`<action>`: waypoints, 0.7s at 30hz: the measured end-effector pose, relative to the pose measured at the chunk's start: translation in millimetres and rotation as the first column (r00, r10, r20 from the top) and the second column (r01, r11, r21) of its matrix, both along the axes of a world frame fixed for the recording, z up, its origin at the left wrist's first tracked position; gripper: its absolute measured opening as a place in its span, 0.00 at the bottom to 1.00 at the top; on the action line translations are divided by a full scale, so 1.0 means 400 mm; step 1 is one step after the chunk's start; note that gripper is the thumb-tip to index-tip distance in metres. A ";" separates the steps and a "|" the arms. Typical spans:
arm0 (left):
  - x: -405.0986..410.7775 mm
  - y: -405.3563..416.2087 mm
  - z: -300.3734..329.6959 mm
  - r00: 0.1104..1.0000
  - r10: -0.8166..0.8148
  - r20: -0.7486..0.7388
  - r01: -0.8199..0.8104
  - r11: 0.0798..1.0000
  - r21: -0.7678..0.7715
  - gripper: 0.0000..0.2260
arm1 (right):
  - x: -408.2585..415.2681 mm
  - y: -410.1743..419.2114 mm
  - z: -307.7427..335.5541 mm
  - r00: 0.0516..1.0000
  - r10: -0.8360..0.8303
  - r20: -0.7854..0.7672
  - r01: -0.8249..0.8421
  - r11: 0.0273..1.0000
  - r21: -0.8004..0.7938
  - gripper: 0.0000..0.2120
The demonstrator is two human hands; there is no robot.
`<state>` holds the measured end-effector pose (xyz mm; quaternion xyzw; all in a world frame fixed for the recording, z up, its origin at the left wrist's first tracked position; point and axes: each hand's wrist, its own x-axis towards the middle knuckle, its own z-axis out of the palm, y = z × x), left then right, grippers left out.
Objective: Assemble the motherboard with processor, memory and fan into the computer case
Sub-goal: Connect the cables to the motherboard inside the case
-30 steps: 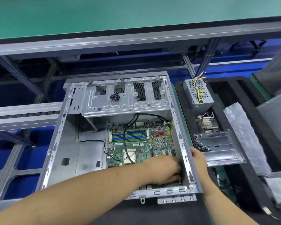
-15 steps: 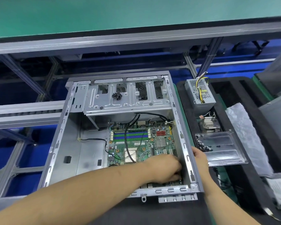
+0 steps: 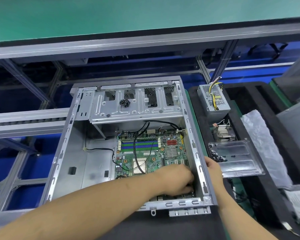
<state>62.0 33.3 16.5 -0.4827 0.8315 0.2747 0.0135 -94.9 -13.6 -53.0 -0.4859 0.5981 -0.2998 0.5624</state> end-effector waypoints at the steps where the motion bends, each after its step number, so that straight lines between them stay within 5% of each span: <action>1: -0.002 0.000 0.000 1.000 0.001 0.001 -0.001 1.000 -0.002 0.11 | 0.001 0.000 0.003 1.000 -0.002 -0.001 0.002 1.000 0.006 0.21; 14: 0.002 0.000 -0.009 0.999 0.018 -0.036 -0.017 0.999 0.035 0.10 | 0.016 0.018 0.062 1.000 0.012 0.023 -0.014 0.998 0.063 0.26; 21: 0.015 -0.001 -0.012 0.999 -0.011 -0.049 0.013 0.999 0.041 0.10 | 0.114 -0.082 0.304 0.999 0.023 0.041 -0.014 0.975 -0.222 0.14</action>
